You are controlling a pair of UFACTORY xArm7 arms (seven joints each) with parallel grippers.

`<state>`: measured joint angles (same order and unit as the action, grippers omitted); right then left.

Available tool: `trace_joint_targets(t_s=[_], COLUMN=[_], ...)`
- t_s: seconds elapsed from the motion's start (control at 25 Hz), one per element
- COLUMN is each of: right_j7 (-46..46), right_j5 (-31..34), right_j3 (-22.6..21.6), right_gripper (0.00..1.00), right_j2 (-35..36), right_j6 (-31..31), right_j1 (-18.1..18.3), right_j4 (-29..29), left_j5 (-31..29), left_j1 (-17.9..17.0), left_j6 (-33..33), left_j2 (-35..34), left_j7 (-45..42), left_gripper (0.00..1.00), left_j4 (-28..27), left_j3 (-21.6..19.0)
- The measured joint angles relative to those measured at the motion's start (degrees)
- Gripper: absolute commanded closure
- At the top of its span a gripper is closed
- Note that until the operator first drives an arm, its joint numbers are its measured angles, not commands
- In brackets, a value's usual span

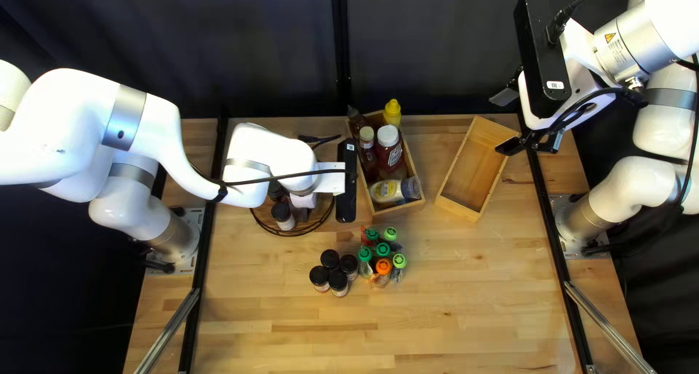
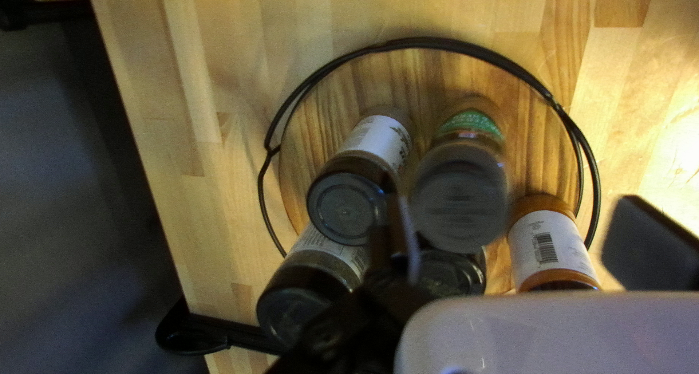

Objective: Separate condiments, baby food and spices and place it in 3 different racks/containers

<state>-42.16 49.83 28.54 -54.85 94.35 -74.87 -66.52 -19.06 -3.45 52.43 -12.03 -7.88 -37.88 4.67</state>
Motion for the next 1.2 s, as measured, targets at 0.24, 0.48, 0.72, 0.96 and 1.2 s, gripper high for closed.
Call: trace_joint_targets(t_s=[0.24, 0.48, 0.72, 0.96, 1.2], right_j7=[0.0, 0.0, 0.0, 0.0, 0.0], right_j5=[0.0, 0.0, 0.0, 0.0, 0.0], right_j3=[0.0, 0.0, 0.0, 0.0, 0.0], right_gripper=[0.0, 0.0, 0.0, 0.0, 0.0], right_j2=[0.0, 0.0, 0.0, 0.0, 0.0], right_j6=[0.0, 0.0, 0.0, 0.0, 0.0], right_j1=[0.0, 0.0, 0.0, 0.0, 0.0], right_j4=[0.0, 0.0, 0.0, 0.0, 0.0], left_j5=[1.4, 6.2, 9.1, 10.8, 10.0], left_j1=[-1.2, -5.3, -8.9, -11.9, -12.7], left_j6=[2.7, 6.4, 8.0, 9.8, 9.4], left_j2=[-1.0, -2.0, -1.9, 1.4, 4.1], left_j7=[0.8, 1.4, -8.5, -24.5, -38.0], left_gripper=[0.0, 0.0, 0.0, 0.0, 0.0], left_j4=[-1.4, -4.6, -5.8, -8.5, -9.7], left_j3=[-0.9, -3.9, -9.0, -14.6, -17.3])
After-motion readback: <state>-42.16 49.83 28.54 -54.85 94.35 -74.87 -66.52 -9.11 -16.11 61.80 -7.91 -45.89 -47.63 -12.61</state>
